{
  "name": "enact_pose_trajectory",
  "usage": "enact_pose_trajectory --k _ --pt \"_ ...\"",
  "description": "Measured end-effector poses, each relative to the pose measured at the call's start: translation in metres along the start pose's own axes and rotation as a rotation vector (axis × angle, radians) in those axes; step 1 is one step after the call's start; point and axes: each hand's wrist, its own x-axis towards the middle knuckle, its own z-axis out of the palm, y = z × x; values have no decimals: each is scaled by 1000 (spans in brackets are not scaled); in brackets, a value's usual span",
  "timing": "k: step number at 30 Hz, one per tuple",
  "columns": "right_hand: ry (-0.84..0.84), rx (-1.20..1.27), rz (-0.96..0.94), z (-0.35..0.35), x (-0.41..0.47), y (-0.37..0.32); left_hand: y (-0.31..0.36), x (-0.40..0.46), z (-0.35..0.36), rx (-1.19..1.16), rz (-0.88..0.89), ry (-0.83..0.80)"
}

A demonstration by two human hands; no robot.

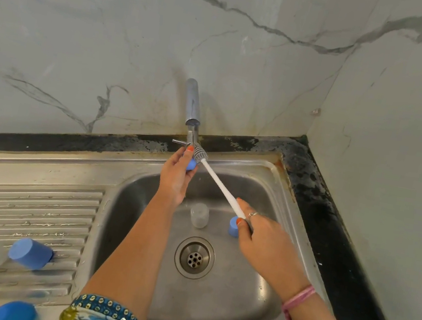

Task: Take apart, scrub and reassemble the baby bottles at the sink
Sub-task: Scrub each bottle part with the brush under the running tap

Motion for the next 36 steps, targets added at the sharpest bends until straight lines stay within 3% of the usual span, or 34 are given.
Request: enact_pose_trajectory --k 7,13,19,31,34,36 --pt "-69 80 22 -8 27 5 -5 -6 -9 -90 27 -49" --pt "-48 -4 -15 3 11 -9 4 -3 1 -368 -38 124" --pt "-6 -87 4 12 -11 -12 6 0 11 -478 -149 134" --pt "38 -603 -90 -6 6 21 14 4 1 -83 -217 39" --pt "-23 -473 -118 -2 8 15 21 5 5 -126 -183 24" --pt "-122 -20 -56 4 6 8 21 4 7 -209 -184 30"
